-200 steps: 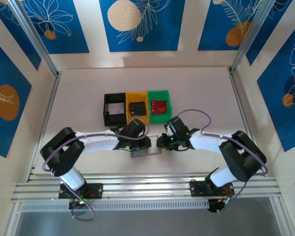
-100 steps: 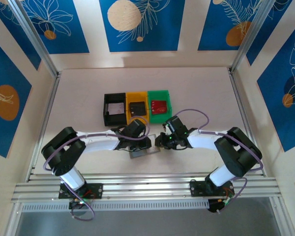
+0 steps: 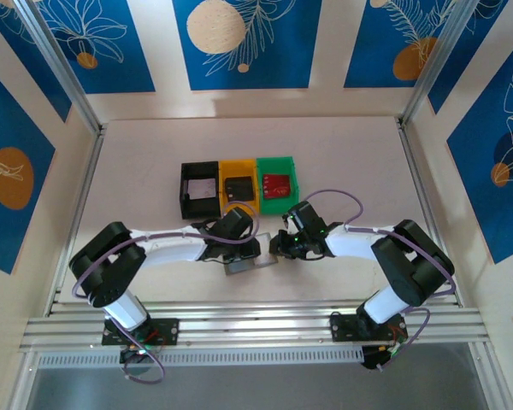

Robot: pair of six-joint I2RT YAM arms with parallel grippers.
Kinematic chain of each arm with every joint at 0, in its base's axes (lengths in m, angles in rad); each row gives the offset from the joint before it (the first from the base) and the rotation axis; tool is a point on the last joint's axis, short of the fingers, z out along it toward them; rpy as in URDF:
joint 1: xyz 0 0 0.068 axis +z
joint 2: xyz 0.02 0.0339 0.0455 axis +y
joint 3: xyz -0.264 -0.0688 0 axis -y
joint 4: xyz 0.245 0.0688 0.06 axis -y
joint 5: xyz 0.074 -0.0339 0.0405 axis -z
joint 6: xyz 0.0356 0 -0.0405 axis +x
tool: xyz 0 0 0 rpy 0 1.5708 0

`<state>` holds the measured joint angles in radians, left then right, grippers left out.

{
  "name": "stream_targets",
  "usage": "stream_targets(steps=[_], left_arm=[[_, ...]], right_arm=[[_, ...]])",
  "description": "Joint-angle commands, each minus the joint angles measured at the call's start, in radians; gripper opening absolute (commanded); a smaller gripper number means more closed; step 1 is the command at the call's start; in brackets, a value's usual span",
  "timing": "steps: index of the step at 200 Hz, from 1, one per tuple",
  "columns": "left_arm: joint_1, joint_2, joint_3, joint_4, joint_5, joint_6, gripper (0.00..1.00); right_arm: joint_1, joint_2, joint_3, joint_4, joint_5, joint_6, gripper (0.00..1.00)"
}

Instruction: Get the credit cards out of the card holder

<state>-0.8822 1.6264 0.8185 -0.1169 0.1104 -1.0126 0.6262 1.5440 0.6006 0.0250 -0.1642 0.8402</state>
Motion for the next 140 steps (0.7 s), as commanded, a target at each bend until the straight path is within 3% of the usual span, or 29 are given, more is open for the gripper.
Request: stream_targets(steps=[1,140], left_arm=[[-0.011,-0.017,0.001,-0.035,-0.032,0.013,0.29],[-0.013,0.001,0.026,-0.096,-0.077,0.036,0.28]], right_arm=[[0.012,0.037,0.004,-0.033,0.002,-0.006,0.16],[0.040,0.066,0.022,-0.038,0.000,-0.004,0.15]])
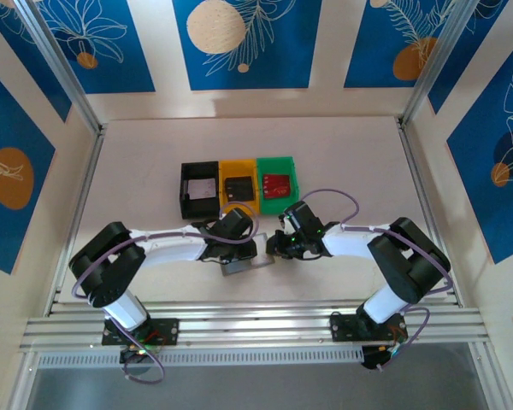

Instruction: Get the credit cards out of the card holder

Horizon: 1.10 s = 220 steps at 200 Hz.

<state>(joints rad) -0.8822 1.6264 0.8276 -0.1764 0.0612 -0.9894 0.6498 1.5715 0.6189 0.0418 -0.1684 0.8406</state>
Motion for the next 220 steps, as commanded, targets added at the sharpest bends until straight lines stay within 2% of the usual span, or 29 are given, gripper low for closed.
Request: stream_targets(steps=[1,220], left_arm=[[-0.013,0.001,0.017,-0.036,-0.028,0.013,0.28],[-0.021,0.003,-0.004,0.009,-0.035,-0.005,0.18]], right_arm=[[0.017,0.038,0.004,-0.055,0.004,-0.004,0.16],[0.068,0.100,0.009,-0.010,-0.014,0.017,0.10]])
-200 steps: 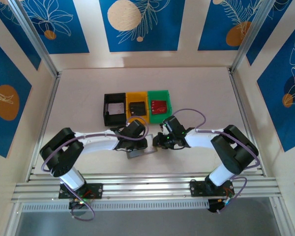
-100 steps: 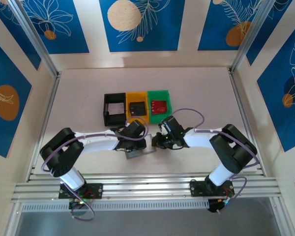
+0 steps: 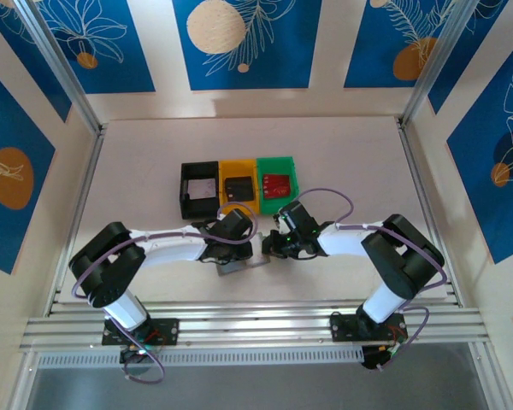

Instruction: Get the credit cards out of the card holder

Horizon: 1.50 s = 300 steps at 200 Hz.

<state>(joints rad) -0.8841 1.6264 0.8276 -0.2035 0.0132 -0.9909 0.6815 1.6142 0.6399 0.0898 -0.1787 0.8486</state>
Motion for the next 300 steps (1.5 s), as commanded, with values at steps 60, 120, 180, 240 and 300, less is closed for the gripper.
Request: stream_targets(steps=[60,120,180,240,300], left_arm=[[-0.020,-0.034,-0.025,0.059,0.004,-0.008,0.17],[-0.021,-0.065,-0.053,0.133,0.029,-0.020,0.17],[-0.020,-0.116,-0.081,0.188,0.033,-0.029,0.17],[-0.020,-0.146,-0.103,0.230,0.037,-0.039,0.17],[-0.020,-0.163,-0.108,0.223,0.025,-0.038,0.14]], right_arm=[[0.042,0.078,-0.013,-0.039,-0.022,0.016,0.08],[0.047,0.083,-0.011,-0.033,-0.024,0.019,0.08],[0.049,0.086,-0.016,-0.027,-0.025,0.020,0.08],[0.058,0.092,-0.012,-0.022,-0.025,0.024,0.08],[0.059,0.093,-0.011,-0.025,-0.025,0.023,0.08]])
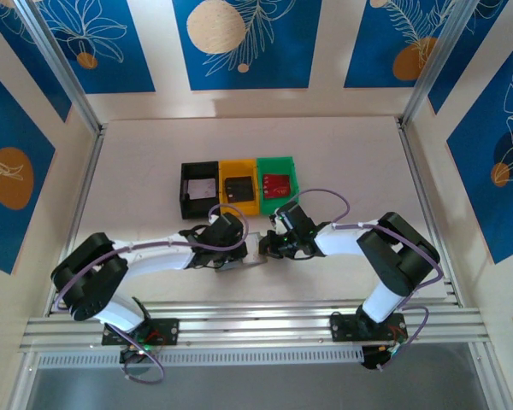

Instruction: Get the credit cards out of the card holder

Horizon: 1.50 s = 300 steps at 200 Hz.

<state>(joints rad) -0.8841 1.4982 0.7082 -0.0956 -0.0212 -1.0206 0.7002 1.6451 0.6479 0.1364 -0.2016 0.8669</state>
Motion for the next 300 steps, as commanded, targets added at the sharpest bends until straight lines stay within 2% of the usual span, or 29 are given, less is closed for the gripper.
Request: stream_targets(steps=[1,76,108,300], left_arm=[[-0.020,-0.035,0.011,0.114,0.059,-0.009,0.14],[-0.020,-0.056,-0.004,0.129,0.053,-0.017,0.09],[-0.021,-0.063,-0.009,0.132,0.051,-0.017,0.00],[-0.015,-0.160,-0.053,0.041,-0.014,0.023,0.00]], right_arm=[[0.040,0.062,-0.019,-0.073,-0.002,0.004,0.08],[0.048,0.072,-0.013,-0.071,-0.003,0.008,0.07],[0.050,0.073,-0.012,-0.072,-0.001,0.007,0.07],[0.027,0.047,-0.039,-0.091,0.004,0.001,0.07]])
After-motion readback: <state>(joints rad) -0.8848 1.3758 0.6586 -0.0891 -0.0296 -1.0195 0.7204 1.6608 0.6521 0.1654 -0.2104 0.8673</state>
